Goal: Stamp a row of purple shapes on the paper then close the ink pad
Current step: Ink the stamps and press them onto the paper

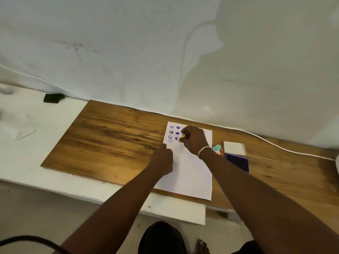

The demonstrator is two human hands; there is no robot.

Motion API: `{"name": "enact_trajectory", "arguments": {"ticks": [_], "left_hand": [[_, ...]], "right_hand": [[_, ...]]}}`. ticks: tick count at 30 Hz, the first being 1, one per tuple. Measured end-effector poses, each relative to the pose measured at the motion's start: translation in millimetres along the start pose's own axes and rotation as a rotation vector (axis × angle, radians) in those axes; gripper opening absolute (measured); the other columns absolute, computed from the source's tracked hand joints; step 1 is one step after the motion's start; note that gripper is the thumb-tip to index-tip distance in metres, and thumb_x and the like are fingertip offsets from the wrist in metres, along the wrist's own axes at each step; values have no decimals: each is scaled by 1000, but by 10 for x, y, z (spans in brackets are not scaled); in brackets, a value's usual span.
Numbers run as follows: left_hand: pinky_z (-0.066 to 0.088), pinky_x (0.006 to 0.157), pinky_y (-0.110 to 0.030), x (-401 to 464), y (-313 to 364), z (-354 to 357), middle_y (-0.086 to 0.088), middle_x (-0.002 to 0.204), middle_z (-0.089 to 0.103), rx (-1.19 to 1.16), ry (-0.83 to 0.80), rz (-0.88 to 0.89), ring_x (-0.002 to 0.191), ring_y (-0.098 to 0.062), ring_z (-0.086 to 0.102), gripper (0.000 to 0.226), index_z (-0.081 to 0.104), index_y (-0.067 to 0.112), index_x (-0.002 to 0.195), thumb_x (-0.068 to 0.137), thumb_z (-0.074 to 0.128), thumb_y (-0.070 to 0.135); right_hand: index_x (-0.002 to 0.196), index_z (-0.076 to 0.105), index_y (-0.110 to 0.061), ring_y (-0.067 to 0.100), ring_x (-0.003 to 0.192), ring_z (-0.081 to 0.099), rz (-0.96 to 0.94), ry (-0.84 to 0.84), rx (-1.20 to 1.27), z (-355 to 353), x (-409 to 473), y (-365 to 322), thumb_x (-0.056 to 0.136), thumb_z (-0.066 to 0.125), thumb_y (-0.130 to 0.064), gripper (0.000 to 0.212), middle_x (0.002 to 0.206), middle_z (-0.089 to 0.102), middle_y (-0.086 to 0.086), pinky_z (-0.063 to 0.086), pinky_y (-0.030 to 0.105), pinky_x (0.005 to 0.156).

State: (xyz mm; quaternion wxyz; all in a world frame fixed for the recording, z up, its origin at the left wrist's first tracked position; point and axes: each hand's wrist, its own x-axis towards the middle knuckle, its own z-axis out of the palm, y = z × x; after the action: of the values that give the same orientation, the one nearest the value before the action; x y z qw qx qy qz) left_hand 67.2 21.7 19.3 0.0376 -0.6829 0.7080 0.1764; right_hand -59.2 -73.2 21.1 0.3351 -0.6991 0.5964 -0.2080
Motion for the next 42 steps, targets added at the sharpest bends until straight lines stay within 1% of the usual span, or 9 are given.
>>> {"name": "enact_trajectory", "arguments": {"ticks": [2,4,6,11,20,28,34,39,42], "left_hand": [[47,93,-31,12,-8,19,-11,116,62,12,12,3,114,-25,54,28,61,6,116,93,57,21],[46,96,-30,17,-13,48,-11,119,61,24,21,-3,115,-24,55,31,61,6,120,93,57,22],[46,99,-30,16,-6,73,-10,123,60,25,26,-7,117,-24,55,34,59,7,123,94,58,23],[48,98,-31,18,10,33,-11,128,58,-4,27,1,118,-23,56,32,59,8,121,92,60,21],[49,96,-31,1,20,-12,-11,124,59,-23,25,-15,116,-23,56,32,60,7,121,91,61,19],[49,95,-30,-4,3,-12,-9,122,60,-12,16,-12,117,-22,54,34,61,8,121,89,64,20],[48,96,-29,-13,-5,0,-8,122,60,10,22,3,119,-22,53,33,61,8,121,91,62,22],[48,91,-28,-13,-8,-13,-9,118,61,25,7,7,114,-22,54,28,63,9,116,92,61,22],[48,92,-29,1,-19,8,-9,117,62,25,10,8,116,-21,52,26,64,9,113,90,62,21]], "right_hand": [[96,70,-8,24,90,65,-25,-26,-37,137,9,21,77,71,0,21,99,72,11,50,28,83],[99,70,-9,27,97,65,-38,-60,-86,223,23,48,79,68,-1,22,105,72,11,51,33,90],[105,69,-11,28,102,64,-52,-83,-149,279,49,86,83,66,-3,24,110,71,11,50,33,93],[113,68,-11,30,109,63,-71,-68,-227,321,104,101,88,61,-8,27,117,70,11,49,35,97],[124,64,-10,30,118,58,-73,-82,-265,354,65,95,90,60,-7,34,126,66,12,43,37,107],[115,68,-9,29,111,62,-114,-92,-235,279,40,100,86,58,3,33,120,69,12,48,36,101],[111,68,-9,26,106,62,-161,-123,-233,256,31,67,88,56,4,30,115,70,11,43,25,90],[112,68,-11,27,106,61,-162,-166,-270,263,40,77,87,56,2,30,114,70,11,47,30,92],[113,67,-13,28,106,60,-155,-182,-294,291,3,118,87,55,1,32,114,68,11,46,31,92]]}}
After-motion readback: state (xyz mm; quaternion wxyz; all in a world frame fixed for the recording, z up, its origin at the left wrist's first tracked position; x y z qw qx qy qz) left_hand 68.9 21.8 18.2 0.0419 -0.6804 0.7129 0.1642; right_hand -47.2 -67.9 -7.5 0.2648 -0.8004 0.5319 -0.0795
